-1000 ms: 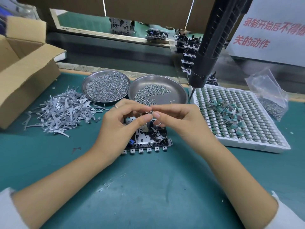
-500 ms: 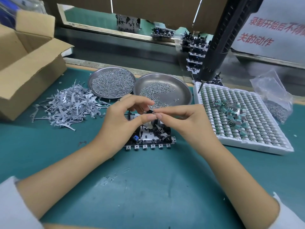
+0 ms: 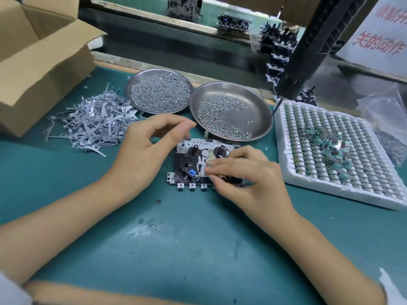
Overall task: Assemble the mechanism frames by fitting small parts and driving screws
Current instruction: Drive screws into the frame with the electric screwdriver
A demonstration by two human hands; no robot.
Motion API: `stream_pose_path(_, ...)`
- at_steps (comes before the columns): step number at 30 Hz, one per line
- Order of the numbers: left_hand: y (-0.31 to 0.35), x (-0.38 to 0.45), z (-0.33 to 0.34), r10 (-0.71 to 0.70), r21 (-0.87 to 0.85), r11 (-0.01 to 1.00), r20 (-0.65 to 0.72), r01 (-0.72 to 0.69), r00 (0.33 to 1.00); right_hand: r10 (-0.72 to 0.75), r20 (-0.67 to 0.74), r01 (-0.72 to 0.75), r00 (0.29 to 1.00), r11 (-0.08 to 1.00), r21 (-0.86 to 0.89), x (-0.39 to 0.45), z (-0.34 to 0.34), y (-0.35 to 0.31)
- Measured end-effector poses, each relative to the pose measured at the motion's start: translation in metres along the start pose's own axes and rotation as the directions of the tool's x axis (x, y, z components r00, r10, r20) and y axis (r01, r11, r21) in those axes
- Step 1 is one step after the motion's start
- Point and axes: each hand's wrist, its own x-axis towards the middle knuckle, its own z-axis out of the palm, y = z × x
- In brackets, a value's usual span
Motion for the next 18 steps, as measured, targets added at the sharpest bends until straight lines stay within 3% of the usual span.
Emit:
stream_pose_path(6,0.002,-0.004,0.003,0.017,0.055,0.998,0.019,-0.018,1.000,-0.092,0.010,0.092,0.996,0.989,-0.112,-0.003,0.003,0.008)
stream_pose_path(11,0.004,-0.009,0.004,0.108,0.179,0.976,0.109,-0.126,0.988,-0.131,0.044,0.136,0.990,0.977,-0.166,-0.003,0.002,0.010)
stream_pose_path(15,0.004,-0.015,0.004,0.213,0.292,0.907,0.305,-0.304,0.928,-0.072,0.096,0.082,0.993,0.991,-0.108,-0.003,-0.002,0.008)
stream_pose_path(18,0.001,-0.018,0.007,0.217,0.363,0.861,0.371,-0.356,0.903,0.067,0.089,-0.064,0.994,0.997,-0.032,-0.003,-0.003,0.005)
